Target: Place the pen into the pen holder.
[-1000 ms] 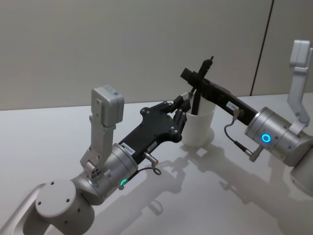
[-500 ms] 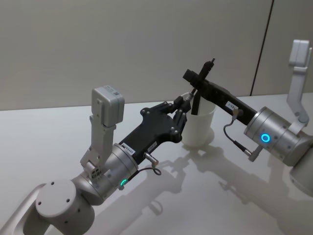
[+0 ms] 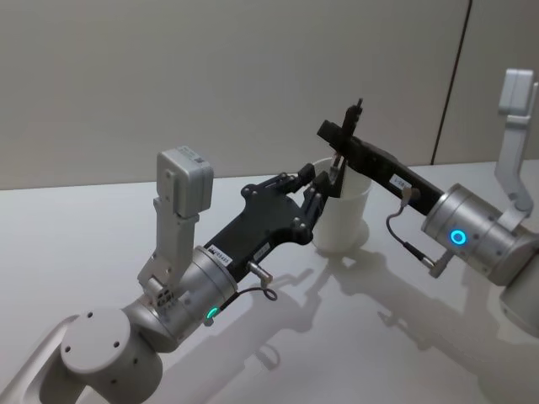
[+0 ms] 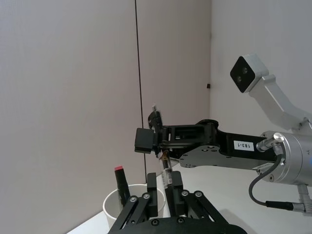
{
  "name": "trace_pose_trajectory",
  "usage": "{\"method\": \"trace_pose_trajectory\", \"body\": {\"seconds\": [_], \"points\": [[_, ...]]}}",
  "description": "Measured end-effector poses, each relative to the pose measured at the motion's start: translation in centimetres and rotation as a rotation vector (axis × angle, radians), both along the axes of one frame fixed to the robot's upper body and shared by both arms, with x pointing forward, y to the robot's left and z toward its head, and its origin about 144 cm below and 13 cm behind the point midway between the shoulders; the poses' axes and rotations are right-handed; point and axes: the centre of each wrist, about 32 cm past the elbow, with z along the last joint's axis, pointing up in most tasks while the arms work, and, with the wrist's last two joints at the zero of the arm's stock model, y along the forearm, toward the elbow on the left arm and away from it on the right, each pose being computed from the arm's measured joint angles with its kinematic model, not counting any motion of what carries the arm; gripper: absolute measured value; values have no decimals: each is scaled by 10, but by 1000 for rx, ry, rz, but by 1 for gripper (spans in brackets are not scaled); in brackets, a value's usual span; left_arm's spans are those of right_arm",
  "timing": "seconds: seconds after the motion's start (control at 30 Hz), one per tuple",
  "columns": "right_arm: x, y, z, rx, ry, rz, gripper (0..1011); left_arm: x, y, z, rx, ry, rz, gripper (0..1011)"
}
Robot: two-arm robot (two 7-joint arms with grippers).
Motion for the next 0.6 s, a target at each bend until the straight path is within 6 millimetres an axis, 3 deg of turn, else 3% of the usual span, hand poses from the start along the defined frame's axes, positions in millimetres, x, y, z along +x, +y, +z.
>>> {"method": "trace_pose_trajectory", "body": {"seconds": [0.6], "points": [[0,1,0,1,0,1,154,0,0,0,0,0,-1,724]]}}
